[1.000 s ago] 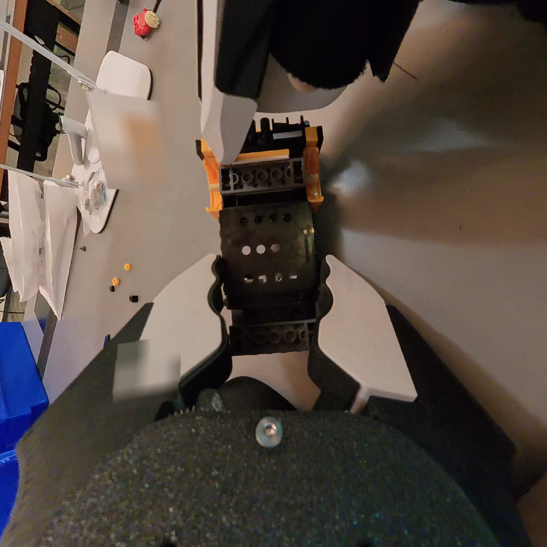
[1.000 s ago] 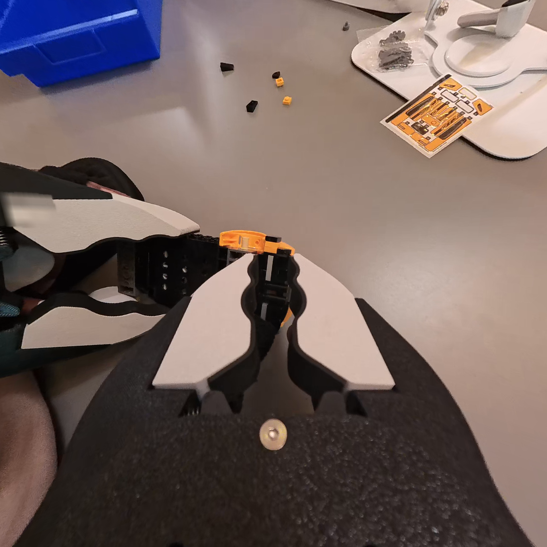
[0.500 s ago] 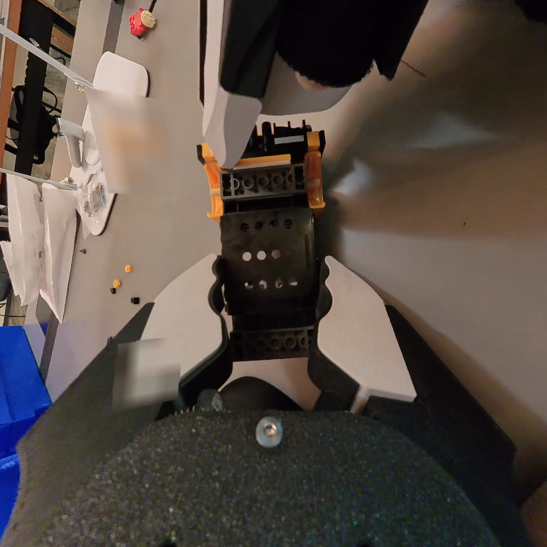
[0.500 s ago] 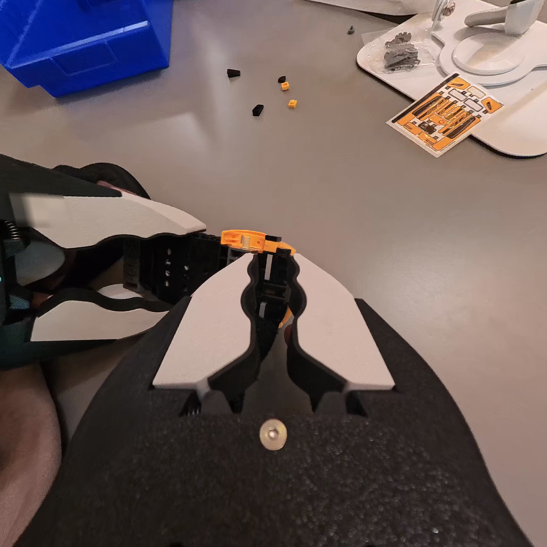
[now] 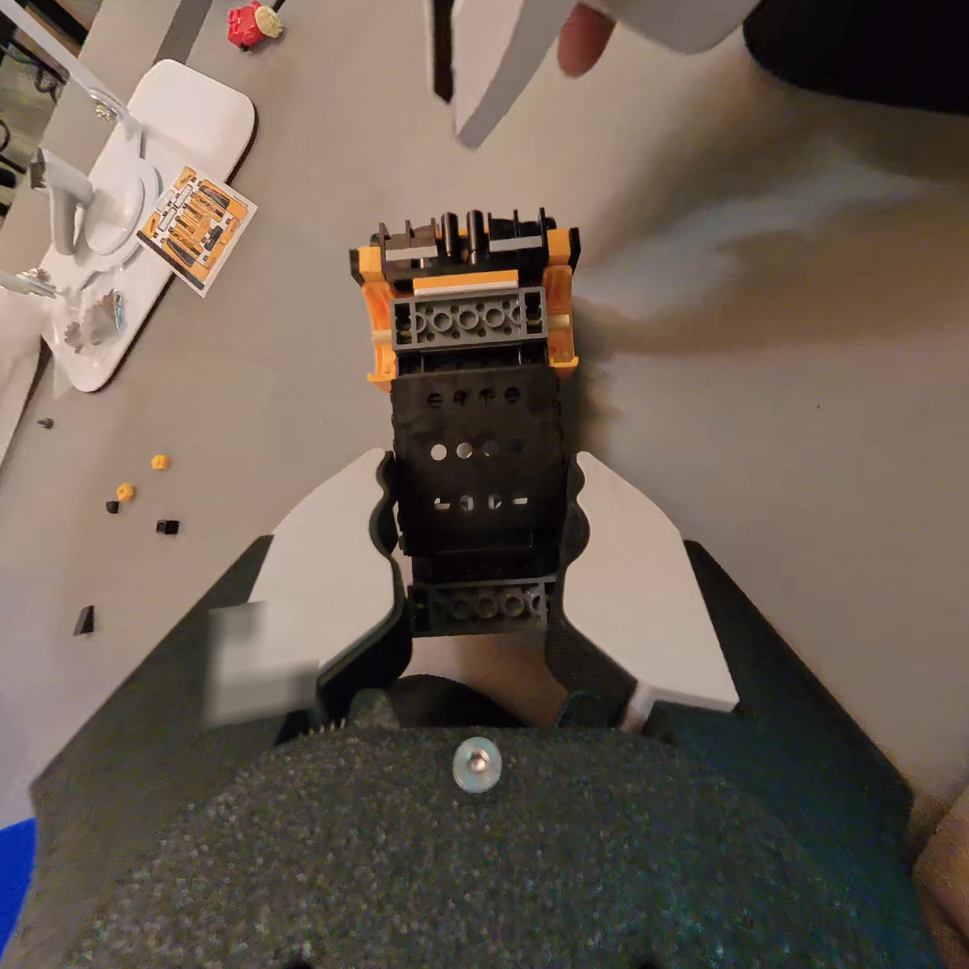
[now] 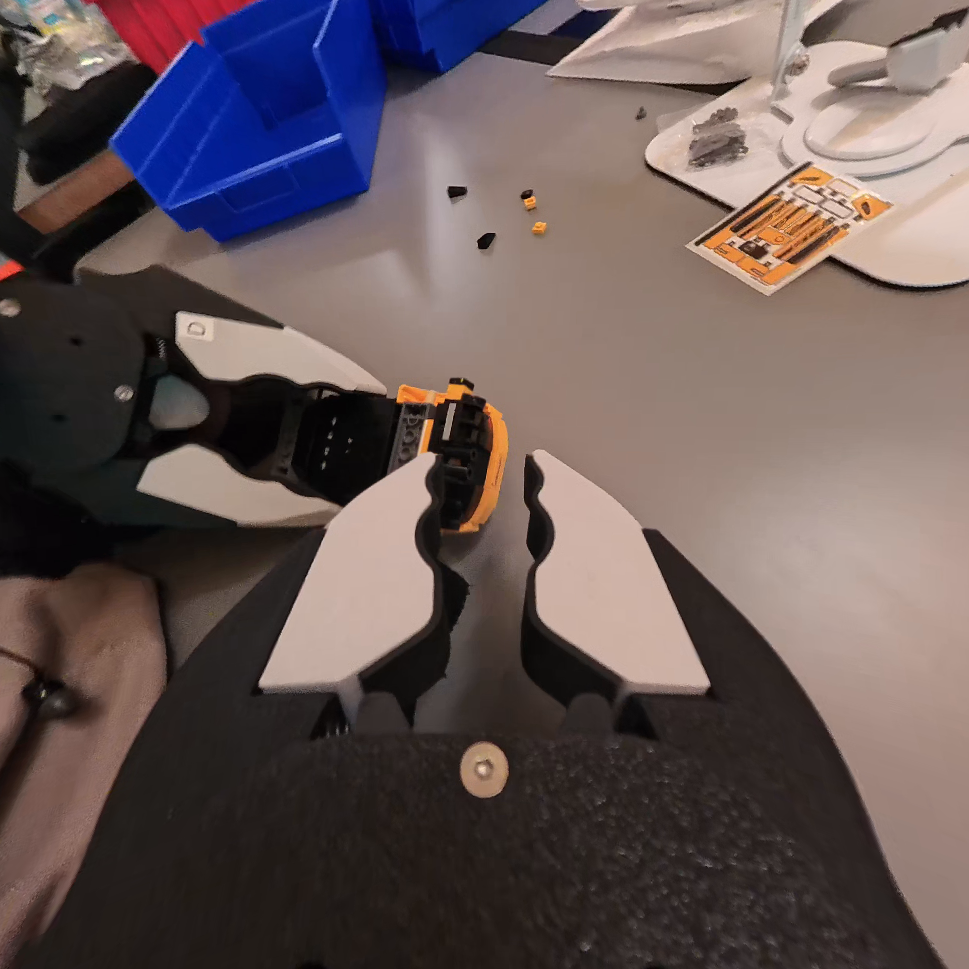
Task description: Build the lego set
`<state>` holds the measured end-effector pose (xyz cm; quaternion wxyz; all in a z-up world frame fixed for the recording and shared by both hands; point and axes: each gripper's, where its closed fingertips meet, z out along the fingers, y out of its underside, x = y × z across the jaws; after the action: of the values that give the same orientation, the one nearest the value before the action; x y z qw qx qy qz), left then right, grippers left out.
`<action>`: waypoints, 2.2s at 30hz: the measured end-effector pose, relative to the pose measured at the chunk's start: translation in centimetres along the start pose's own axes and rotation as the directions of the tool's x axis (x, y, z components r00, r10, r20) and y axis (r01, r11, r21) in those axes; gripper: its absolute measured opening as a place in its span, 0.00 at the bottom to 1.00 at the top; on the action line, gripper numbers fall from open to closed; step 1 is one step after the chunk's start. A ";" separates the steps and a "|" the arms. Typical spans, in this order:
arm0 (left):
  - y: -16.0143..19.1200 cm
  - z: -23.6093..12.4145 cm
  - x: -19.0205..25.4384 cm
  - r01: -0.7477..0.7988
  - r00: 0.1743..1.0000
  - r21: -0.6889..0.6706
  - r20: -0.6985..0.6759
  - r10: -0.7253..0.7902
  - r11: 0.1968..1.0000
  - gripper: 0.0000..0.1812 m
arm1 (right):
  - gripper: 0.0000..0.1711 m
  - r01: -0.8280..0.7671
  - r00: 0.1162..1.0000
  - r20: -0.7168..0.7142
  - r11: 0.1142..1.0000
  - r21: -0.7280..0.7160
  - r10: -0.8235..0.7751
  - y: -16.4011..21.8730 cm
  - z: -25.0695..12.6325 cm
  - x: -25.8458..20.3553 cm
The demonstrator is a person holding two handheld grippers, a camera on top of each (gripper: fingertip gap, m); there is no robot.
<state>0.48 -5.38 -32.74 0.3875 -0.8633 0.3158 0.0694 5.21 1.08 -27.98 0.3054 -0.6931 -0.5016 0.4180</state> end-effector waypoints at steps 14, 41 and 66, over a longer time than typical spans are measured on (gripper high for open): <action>-2.4 -1.3 -0.6 0.096 0.993 0.188 -0.080 -0.082 0.978 0.34 | 0.16 0.424 0.905 0.018 0.904 0.058 -0.426 0.8 -2.1 -0.8; -2.3 -1.3 -2.7 -0.165 0.951 0.085 0.279 0.135 0.983 0.34 | 0.17 0.146 0.981 -0.151 0.976 0.163 -0.121 -3.6 0.1 -2.5; -1.0 -0.1 -1.5 -0.251 0.925 -0.035 0.287 0.250 0.967 0.34 | 0.21 -0.038 0.987 -0.154 0.999 0.026 0.042 -1.2 2.7 -0.6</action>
<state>-0.17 -4.23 -31.48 0.4184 -0.7960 0.3634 0.2434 2.21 0.88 -28.06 0.3430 -0.7298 -0.4576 0.3747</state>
